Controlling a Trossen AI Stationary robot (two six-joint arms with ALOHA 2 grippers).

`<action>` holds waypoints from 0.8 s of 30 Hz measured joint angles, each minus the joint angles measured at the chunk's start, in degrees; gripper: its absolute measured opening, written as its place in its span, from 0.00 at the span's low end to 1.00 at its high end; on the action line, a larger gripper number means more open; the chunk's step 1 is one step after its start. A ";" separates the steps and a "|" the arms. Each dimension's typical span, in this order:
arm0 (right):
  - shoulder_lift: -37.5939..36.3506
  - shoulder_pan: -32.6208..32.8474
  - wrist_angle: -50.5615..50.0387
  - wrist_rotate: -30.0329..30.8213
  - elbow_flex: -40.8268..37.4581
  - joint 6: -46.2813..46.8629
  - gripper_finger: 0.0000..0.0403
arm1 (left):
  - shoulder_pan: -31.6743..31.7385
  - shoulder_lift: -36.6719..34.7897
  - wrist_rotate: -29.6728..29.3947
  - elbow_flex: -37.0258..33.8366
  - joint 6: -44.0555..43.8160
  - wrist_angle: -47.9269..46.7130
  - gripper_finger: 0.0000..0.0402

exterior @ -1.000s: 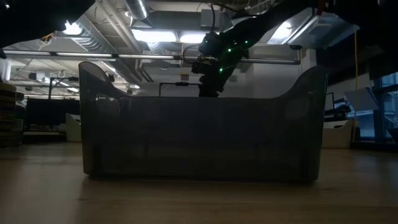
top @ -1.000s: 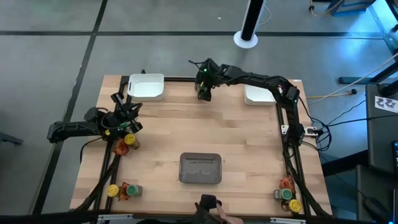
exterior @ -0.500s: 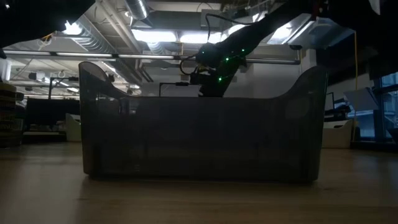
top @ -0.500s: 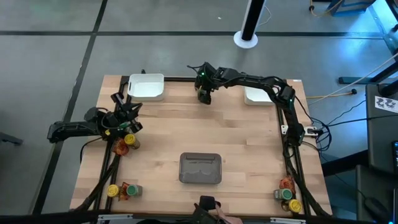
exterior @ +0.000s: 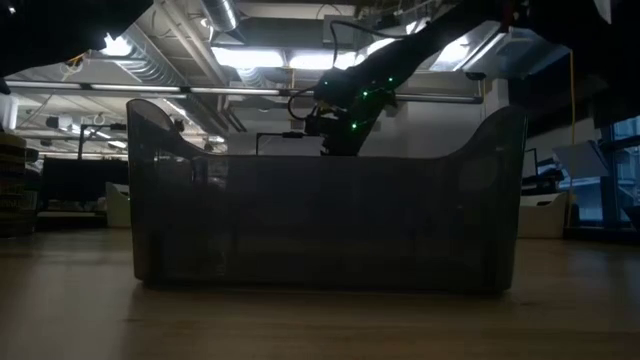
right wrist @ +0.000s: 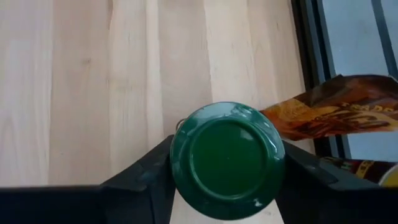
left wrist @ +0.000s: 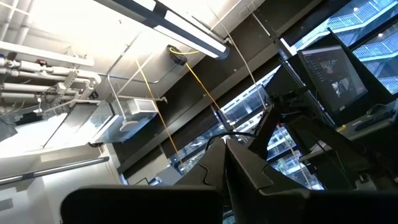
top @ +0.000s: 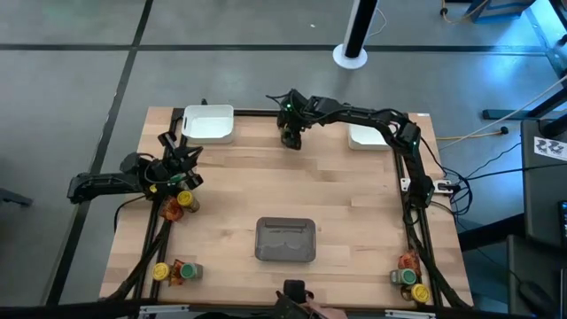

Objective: Sort spices by type
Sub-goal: Put the top center green seasoning bottle into the right white bin

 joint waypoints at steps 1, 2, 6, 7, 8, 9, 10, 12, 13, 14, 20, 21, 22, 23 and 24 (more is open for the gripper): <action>-0.17 0.00 -0.20 0.13 0.00 -0.18 0.51 | 0.00 0.00 -0.02 0.00 0.00 0.00 0.01; -0.28 0.00 -0.60 0.32 0.00 -0.38 0.52 | 0.00 0.00 0.00 0.00 0.02 0.00 0.01; -1.34 -0.02 -3.45 0.28 0.32 -1.13 0.54 | 0.00 0.01 -0.01 0.02 0.00 0.04 0.01; -1.84 -0.02 -4.01 0.01 0.56 -1.08 0.53 | 0.00 0.01 0.00 0.00 0.00 0.06 0.01; -2.52 -0.02 -4.55 -0.37 0.65 -0.91 0.52 | 0.00 0.02 -0.02 0.01 0.00 0.00 0.01; -3.33 -0.02 -5.26 -0.49 0.68 -0.70 0.51 | 0.00 0.00 -0.02 0.00 0.00 0.06 0.01; -4.16 -0.04 -6.11 -0.64 0.68 -0.30 0.51 | 0.00 0.01 0.00 0.01 0.00 0.07 0.01; -5.71 -0.04 -7.45 -0.66 0.70 -0.19 0.51 | -0.01 0.00 -0.01 0.01 0.00 0.03 0.01; -6.56 -0.04 -8.35 -0.66 0.70 0.03 0.51 | -0.01 0.00 -0.01 0.00 0.00 0.05 0.01; -7.56 -0.04 -9.21 -0.38 0.70 0.46 0.51 | -0.01 0.00 -0.02 0.02 0.00 0.02 0.01; -14.04 -0.09 -13.16 1.83 0.76 2.60 0.54 | -0.02 0.00 -0.01 0.02 -0.02 0.02 0.01; -14.98 -0.11 -13.61 1.94 0.76 2.98 0.53 | -0.01 0.00 -0.01 0.00 -0.02 0.01 0.01; -15.97 -0.11 -14.51 1.94 0.76 3.32 0.52 | -0.02 0.01 -0.02 0.00 -0.03 0.01 0.01; -17.04 -0.11 -15.68 1.98 0.76 3.68 0.51 | -0.01 0.01 0.00 0.01 -0.02 0.01 0.01; -18.13 -0.11 -16.79 2.10 0.76 4.16 0.51 | -0.01 0.01 0.00 0.01 -0.02 -0.03 0.01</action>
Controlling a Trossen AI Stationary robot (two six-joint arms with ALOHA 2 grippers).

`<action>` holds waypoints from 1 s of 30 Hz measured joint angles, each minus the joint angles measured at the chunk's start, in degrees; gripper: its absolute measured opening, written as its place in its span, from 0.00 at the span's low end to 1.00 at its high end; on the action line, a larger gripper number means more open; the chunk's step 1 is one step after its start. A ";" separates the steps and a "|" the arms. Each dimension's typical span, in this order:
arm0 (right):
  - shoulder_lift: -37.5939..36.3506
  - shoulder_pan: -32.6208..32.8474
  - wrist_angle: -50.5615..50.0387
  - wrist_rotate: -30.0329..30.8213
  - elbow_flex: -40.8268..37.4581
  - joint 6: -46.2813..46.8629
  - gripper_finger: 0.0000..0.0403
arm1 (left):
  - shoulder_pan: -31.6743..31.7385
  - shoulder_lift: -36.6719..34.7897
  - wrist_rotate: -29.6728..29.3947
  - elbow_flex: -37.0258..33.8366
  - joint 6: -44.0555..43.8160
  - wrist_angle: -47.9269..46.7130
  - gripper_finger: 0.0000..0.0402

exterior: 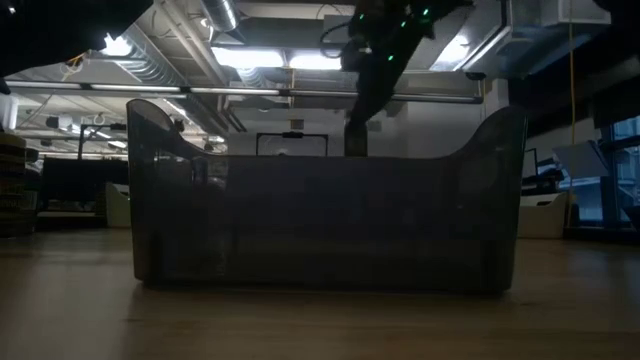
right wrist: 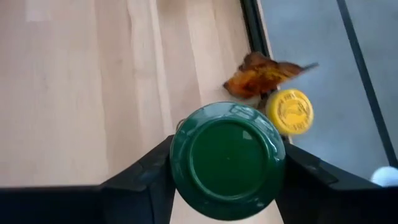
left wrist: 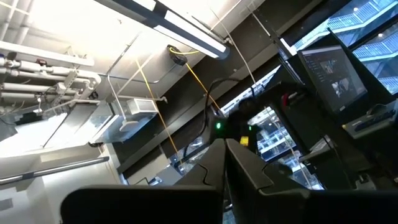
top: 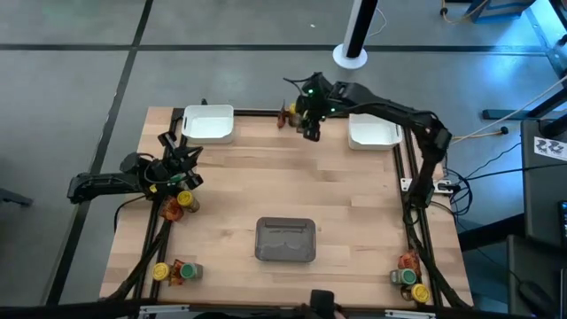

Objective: Sort spices by type
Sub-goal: Put the top center green seasoning bottle into the right white bin

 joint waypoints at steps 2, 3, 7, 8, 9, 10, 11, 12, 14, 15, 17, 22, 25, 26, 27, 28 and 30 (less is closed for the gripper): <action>-1.95 0.00 -1.80 0.28 0.00 0.42 0.51 | -0.01 -0.01 0.00 -0.01 0.00 0.01 0.01; -2.90 0.00 -3.15 0.29 0.00 0.56 0.51 | 0.01 -0.01 -0.02 -0.01 0.00 -0.01 0.01; -6.07 -0.28 -6.28 2.09 0.00 1.89 0.52 | 0.01 0.00 -0.01 -0.01 0.00 -0.01 0.01; -6.88 -0.45 -7.33 2.18 -0.02 2.02 0.52 | -0.01 -0.01 -0.01 -0.01 -0.01 -0.04 0.01; -7.67 -0.54 -8.03 2.56 -0.26 2.08 0.52 | -0.01 -0.01 -0.01 -0.01 -0.01 -0.08 0.01; -8.51 -0.86 -8.18 3.16 -0.67 2.28 0.52 | 0.01 0.00 -0.01 0.00 -0.02 -0.11 0.01; -9.31 -1.32 -8.25 3.55 -1.17 2.59 0.52 | 0.00 -0.01 0.00 -0.01 -0.03 -0.17 0.01; -10.13 -1.75 -8.60 3.89 -1.81 3.06 0.52 | -0.01 0.00 0.00 0.00 -0.03 -0.16 0.01; -12.08 -2.93 -8.57 4.39 -3.91 4.04 0.51 | -0.01 0.00 0.00 -0.01 -0.02 -0.20 0.01; -13.18 -3.60 -8.32 4.68 -5.17 4.77 0.51 | 0.01 0.00 -0.02 0.00 -0.02 -0.22 0.01; -15.28 -4.99 -8.06 5.22 -7.90 5.83 0.52 | 0.01 -0.01 -0.01 0.01 -0.02 -0.20 0.01; -20.61 -8.42 -4.90 9.19 -15.62 8.26 0.52 | 0.01 -0.01 0.00 -0.01 -0.02 -0.17 0.01; -22.79 -10.70 -2.79 12.11 -19.06 11.34 0.52 | -0.01 -0.01 0.00 -0.01 -0.02 -0.12 0.01; -23.17 -11.55 -2.64 12.78 -19.92 12.50 0.52 | 0.00 0.01 -0.01 0.00 -0.01 -0.10 0.01; -23.50 -12.34 -2.62 13.40 -20.79 13.63 0.52 | 0.00 0.01 0.00 -0.01 0.00 -0.10 0.01; -23.76 -13.08 -2.50 13.89 -21.55 14.83 0.52 | 0.00 -0.01 0.00 -0.01 0.00 -0.08 0.01; -23.92 -14.37 -1.71 14.82 -22.81 17.23 0.52 | 0.01 -0.01 0.00 -0.01 0.00 -0.06 0.01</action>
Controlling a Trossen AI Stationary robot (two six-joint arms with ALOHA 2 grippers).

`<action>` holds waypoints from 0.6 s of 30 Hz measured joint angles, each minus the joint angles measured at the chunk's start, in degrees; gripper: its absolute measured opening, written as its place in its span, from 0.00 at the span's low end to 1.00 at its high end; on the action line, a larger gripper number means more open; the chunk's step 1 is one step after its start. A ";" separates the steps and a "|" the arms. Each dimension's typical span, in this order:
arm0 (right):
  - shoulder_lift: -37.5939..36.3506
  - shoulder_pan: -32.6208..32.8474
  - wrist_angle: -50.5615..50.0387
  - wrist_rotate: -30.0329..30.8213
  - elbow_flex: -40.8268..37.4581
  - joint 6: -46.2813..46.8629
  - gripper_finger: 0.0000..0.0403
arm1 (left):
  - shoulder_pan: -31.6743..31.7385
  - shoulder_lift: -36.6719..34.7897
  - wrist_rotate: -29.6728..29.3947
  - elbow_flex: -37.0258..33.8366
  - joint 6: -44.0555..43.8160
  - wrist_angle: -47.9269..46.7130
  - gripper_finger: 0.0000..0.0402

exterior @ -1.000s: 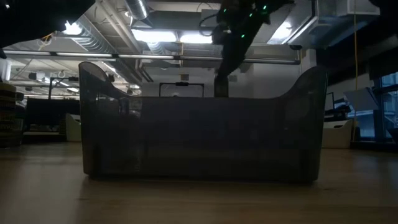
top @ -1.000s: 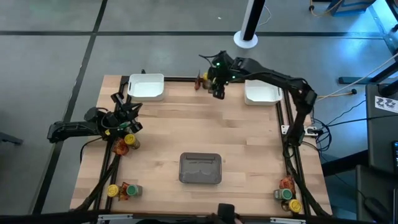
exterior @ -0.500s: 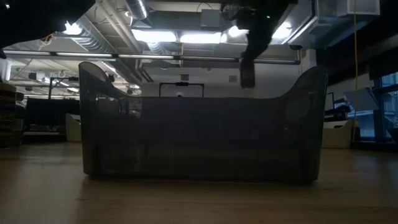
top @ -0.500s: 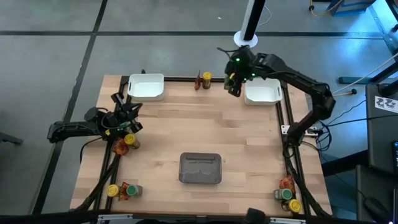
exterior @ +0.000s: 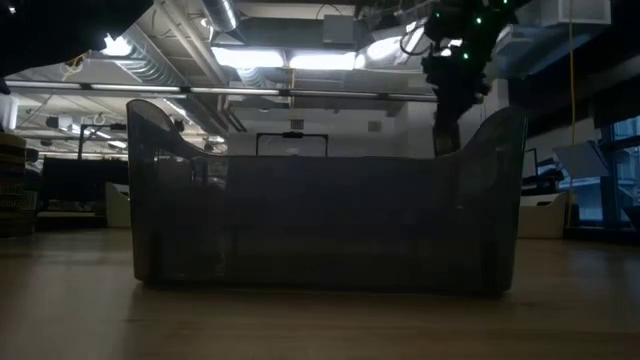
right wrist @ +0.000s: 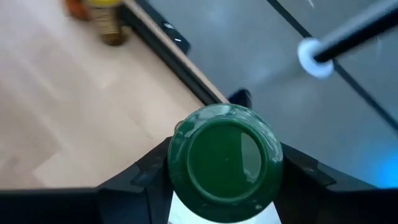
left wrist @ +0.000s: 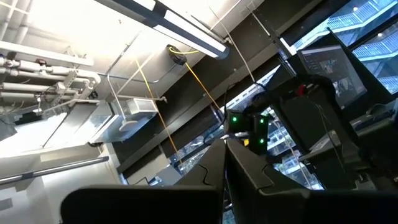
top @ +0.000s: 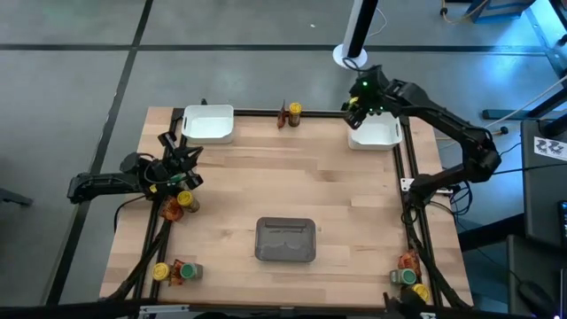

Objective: Sort spices by type
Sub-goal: Put the top center green seasoning bottle into the right white bin

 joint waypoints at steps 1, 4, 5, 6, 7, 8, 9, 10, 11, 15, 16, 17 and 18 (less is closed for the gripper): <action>-0.01 -0.55 0.39 0.50 -0.68 1.02 0.52 | 0.00 0.00 0.00 0.00 -0.02 0.00 0.01; -0.01 -1.85 2.50 1.92 -3.07 2.87 0.52 | -0.01 0.02 0.00 0.00 0.00 0.00 0.01; -0.01 -2.26 3.51 1.98 -3.95 3.12 0.52 | -0.01 0.01 0.00 0.00 0.00 0.00 0.01; -0.01 -2.65 4.23 1.96 -4.78 3.75 0.52 | 0.00 0.00 0.00 0.02 0.00 0.00 0.01; -0.01 -3.04 4.86 1.96 -5.73 4.24 0.52 | -0.02 0.00 0.00 0.02 0.00 0.00 0.01; 0.01 -3.35 5.41 1.96 -6.70 4.84 0.52 | -0.02 0.02 0.00 0.00 0.00 0.00 0.01; 0.05 -3.53 6.00 1.97 -7.55 5.54 0.52 | 0.00 0.02 0.00 0.00 0.00 0.00 0.01; 0.06 -3.79 6.89 2.00 -8.43 6.01 0.52 | -0.01 0.02 0.00 0.01 0.00 0.00 0.01; 0.06 -4.02 7.85 2.05 -9.25 6.74 0.52 | 0.00 0.00 0.00 0.02 0.00 0.00 0.01; 0.06 -3.99 9.10 5.98 -11.67 9.92 0.52 | -0.01 0.02 0.00 0.00 0.00 0.03 0.01; 0.06 -3.99 9.69 6.93 -12.28 10.35 0.52 | -0.02 0.00 0.00 0.02 0.00 0.04 0.01; 0.08 -4.01 10.19 7.33 -12.74 10.89 0.52 | 0.00 0.00 0.00 0.00 0.00 0.04 0.01; 0.08 -4.01 10.87 7.42 -13.31 11.58 0.52 | 0.00 0.02 0.00 0.02 0.00 0.04 0.01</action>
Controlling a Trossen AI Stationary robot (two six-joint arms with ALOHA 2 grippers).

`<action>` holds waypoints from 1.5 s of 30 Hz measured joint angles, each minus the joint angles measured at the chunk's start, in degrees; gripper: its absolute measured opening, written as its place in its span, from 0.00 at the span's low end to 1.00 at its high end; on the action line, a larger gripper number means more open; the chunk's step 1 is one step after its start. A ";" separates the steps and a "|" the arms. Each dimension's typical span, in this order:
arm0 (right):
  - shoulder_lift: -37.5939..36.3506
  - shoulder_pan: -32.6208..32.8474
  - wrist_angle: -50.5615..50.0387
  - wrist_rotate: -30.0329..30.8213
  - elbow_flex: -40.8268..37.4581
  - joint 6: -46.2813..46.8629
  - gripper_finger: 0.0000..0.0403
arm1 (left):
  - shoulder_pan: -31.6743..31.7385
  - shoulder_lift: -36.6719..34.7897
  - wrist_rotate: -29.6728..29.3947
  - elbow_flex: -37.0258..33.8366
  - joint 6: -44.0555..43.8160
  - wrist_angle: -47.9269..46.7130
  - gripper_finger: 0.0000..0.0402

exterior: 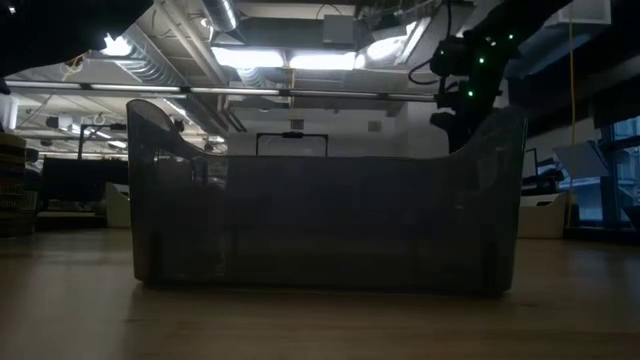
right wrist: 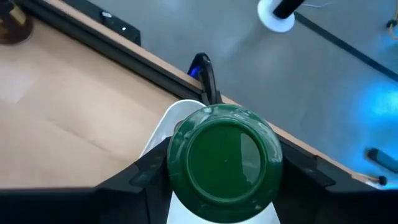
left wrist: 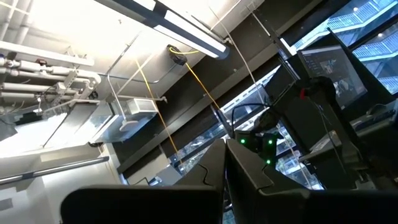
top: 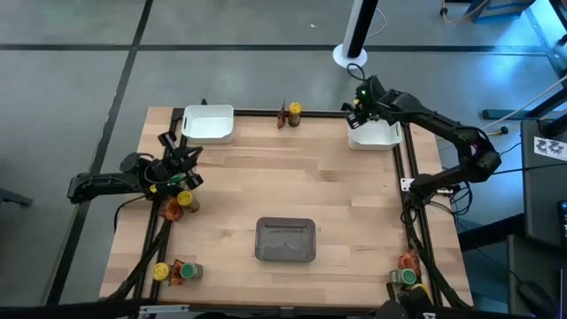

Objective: Sort spices by type
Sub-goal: Put the top center green seasoning bottle into the right white bin

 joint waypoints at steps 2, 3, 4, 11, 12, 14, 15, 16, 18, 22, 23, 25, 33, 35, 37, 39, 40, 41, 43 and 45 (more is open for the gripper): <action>0.00 0.00 1.80 -0.02 -1.36 0.87 0.52 | -0.02 0.00 0.00 -0.02 0.00 0.00 0.01; 0.00 0.00 2.74 -0.14 -2.06 1.34 0.52 | -0.01 -0.01 0.00 -0.02 0.00 0.00 0.01; 0.00 0.00 3.56 -0.54 -2.75 1.60 0.52 | -0.01 -0.01 0.00 -0.02 0.00 0.00 0.01; 0.02 0.00 7.81 -1.06 -7.17 3.50 0.53 | -0.02 0.00 0.00 -0.01 0.00 0.09 0.01; 0.00 0.00 8.27 -1.05 -7.67 3.81 0.53 | 0.00 0.00 0.00 -0.02 0.00 0.20 0.01; 0.02 0.00 9.71 -1.11 -8.96 4.41 0.53 | -0.01 -0.01 0.00 0.00 0.00 0.22 0.01; 0.02 0.00 10.46 -1.25 -9.52 4.45 0.53 | 0.00 -0.02 0.00 0.00 0.00 0.20 0.01; 0.02 0.01 11.18 -1.55 -9.98 4.53 0.53 | 0.00 -0.02 0.00 -0.02 0.00 0.22 0.01; 0.02 0.02 12.23 -1.55 -10.73 4.51 0.52 | 0.00 -0.02 0.00 -0.02 0.00 0.21 0.01; 0.02 0.00 13.57 -1.55 -11.80 4.50 0.53 | 0.00 -0.01 0.00 -0.02 0.00 0.22 0.01; 0.02 0.02 13.83 -1.55 -12.00 4.50 0.53 | -0.01 -0.02 0.00 -0.02 0.00 0.22 0.01; 0.02 0.02 14.29 -1.57 -12.56 4.51 0.54 | -0.02 -0.02 0.00 -0.02 0.00 0.24 0.01; 0.09 0.02 17.60 -1.56 -16.12 4.49 0.53 | -0.02 0.00 0.00 -0.02 -0.02 0.24 0.01; 0.09 0.02 18.38 -1.55 -16.73 4.49 0.55 | 0.00 -0.02 0.00 -0.02 -0.02 0.24 0.01; 0.09 0.02 18.46 -1.55 -16.95 4.49 0.56 | 0.00 -0.02 0.00 -0.02 -0.04 0.24 0.01; 0.09 0.02 18.43 -1.55 -17.01 4.47 0.56 | 0.00 -0.01 0.00 -0.01 -0.02 0.25 0.01; 0.09 0.02 18.43 -1.55 -17.01 4.45 0.56 | 0.00 -0.02 0.00 -0.02 -0.02 0.24 0.01; 0.09 0.01 18.46 -1.54 -17.01 4.28 0.56 | 0.00 0.00 0.00 0.00 -0.02 0.26 0.01; 0.09 0.02 18.54 -1.53 -17.04 3.98 0.56 | 0.00 -0.02 0.00 -0.02 -0.02 0.24 0.01; 0.09 0.02 18.54 -1.53 -17.04 3.38 0.56 | -0.01 -0.02 0.00 -0.01 -0.03 0.26 0.01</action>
